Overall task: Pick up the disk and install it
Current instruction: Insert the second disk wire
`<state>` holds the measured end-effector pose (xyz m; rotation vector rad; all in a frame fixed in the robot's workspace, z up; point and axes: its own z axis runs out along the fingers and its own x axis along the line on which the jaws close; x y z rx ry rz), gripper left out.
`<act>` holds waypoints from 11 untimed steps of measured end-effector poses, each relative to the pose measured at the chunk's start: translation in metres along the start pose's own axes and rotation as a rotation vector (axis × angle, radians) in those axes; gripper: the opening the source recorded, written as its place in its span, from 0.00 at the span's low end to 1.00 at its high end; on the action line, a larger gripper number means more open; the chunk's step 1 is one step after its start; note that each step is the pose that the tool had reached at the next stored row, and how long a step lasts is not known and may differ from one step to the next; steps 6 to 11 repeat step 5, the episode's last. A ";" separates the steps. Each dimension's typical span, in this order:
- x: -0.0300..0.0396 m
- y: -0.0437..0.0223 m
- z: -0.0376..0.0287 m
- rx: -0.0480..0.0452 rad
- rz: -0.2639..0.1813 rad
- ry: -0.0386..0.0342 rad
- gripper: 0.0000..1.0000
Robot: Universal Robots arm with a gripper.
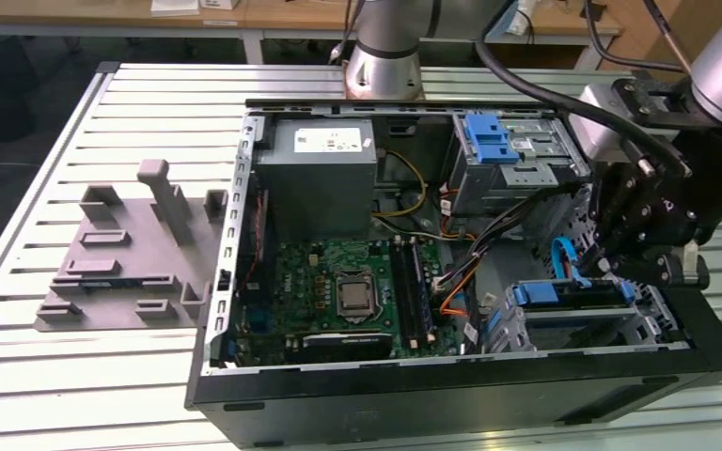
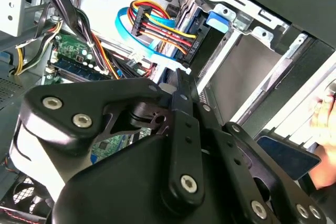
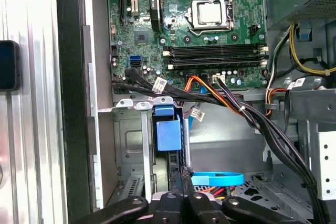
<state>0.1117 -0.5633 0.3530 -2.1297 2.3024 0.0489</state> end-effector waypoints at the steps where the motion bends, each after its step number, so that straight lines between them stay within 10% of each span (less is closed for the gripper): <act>1: 0.0000 0.0000 -0.0001 0.0000 0.000 0.0000 0.11; 11: 0.0000 0.0000 -0.0005 0.0000 0.000 0.0000 0.11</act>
